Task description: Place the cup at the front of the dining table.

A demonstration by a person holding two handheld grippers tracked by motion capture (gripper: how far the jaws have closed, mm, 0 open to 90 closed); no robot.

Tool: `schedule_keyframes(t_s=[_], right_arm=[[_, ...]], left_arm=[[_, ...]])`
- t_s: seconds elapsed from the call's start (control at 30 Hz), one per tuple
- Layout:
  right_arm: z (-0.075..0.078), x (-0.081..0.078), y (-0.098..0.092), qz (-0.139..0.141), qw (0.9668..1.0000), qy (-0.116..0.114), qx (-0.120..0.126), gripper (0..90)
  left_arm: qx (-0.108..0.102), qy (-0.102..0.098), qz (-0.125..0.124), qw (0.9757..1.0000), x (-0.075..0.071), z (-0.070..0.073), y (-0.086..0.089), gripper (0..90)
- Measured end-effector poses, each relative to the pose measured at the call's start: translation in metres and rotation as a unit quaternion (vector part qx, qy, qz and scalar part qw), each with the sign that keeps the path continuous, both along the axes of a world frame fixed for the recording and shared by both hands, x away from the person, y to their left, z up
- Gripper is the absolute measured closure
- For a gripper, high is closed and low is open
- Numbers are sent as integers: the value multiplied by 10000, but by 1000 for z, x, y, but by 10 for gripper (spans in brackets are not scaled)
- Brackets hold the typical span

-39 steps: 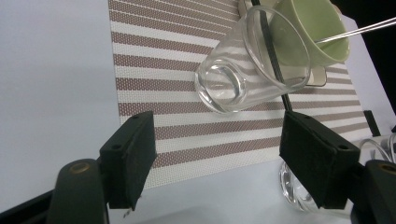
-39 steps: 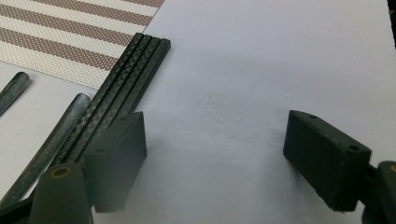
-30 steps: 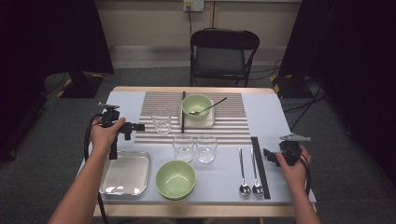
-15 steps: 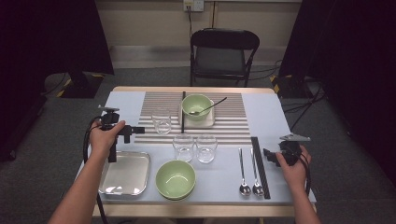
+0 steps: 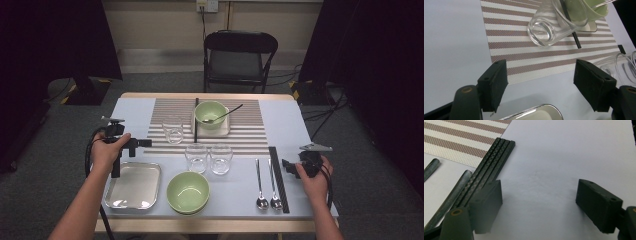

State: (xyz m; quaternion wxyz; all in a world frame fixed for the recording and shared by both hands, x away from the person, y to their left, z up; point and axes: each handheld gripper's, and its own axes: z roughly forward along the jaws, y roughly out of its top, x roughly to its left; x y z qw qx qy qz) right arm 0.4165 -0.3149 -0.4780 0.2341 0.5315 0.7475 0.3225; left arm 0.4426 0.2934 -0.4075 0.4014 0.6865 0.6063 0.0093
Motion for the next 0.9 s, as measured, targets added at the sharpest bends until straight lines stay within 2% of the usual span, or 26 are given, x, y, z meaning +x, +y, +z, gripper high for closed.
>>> schedule_keyframes(t_s=[0.33,0.5,0.6,0.7,0.9], right_arm=[[0,0,0,9,10000,-7,-3,201],[0,0,0,9,10000,-6,-2,201],[0,0,0,8,10000,-7,-1,201],[0,0,0,12,10000,-7,-4,201],[0,0,0,11,10000,-6,-4,201]], left_arm=[[-17,23,-12,10000,-4,-3,1,272],[95,-8,-23,10000,-6,-3,2,271],[69,-23,-59,10000,-8,-4,2,271],[129,-39,-116,9998,-9,-5,3,271],[69,-74,-144,9998,-12,-4,4,271]])
